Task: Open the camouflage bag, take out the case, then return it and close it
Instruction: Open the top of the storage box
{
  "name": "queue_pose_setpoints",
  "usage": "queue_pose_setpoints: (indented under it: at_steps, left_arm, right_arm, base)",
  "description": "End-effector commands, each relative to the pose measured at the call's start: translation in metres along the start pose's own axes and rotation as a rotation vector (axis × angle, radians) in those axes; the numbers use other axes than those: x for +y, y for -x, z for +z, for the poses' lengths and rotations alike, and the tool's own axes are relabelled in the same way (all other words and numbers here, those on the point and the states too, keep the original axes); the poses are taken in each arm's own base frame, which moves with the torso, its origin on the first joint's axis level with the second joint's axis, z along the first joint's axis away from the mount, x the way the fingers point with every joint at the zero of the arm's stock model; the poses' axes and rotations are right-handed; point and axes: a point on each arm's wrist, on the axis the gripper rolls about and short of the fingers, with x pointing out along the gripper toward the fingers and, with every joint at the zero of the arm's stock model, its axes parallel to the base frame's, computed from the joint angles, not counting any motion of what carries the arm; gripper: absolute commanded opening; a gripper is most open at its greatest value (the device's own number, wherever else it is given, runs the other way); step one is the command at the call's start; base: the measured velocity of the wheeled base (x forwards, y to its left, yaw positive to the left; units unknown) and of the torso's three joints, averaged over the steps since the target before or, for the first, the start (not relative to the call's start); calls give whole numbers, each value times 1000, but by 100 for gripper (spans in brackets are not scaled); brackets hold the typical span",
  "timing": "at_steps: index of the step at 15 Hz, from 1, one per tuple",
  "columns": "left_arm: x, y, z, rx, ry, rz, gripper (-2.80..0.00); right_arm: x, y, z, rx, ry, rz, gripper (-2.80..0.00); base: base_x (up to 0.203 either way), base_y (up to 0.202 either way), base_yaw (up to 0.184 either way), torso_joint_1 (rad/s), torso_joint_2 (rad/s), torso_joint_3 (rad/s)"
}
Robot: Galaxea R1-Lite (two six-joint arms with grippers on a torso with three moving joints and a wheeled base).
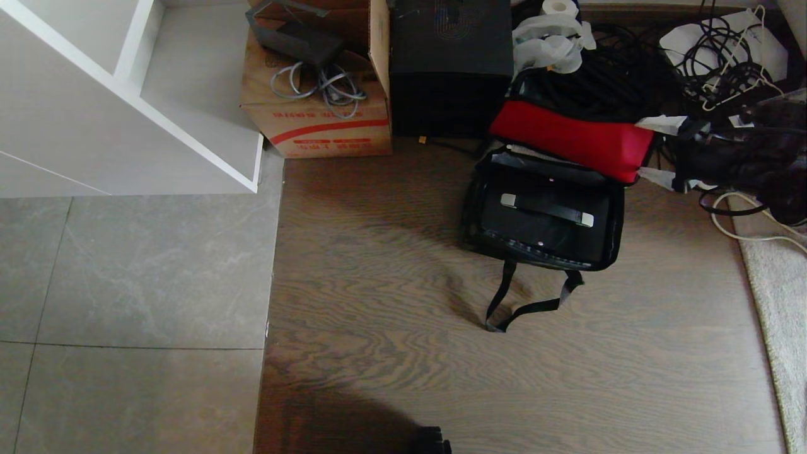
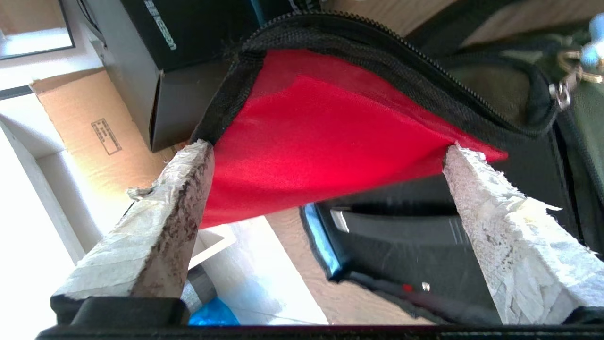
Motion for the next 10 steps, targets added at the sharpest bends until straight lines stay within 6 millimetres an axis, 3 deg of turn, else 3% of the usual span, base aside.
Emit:
queue_pose_setpoints:
  at_steps: [1, 10]
  left_arm:
    - [0, -1, -3, 8, 0, 1, -280]
    - [0, -1, -3, 8, 0, 1, -280]
  right_arm:
    - [-9, -9, 3, -3, -1, 4, 0]
    - [-21, -38, 24, -91, 55, 44, 0]
  base:
    - [0, 0, 0, 0, 0, 0]
    - [0, 0, 0, 0, 0, 0]
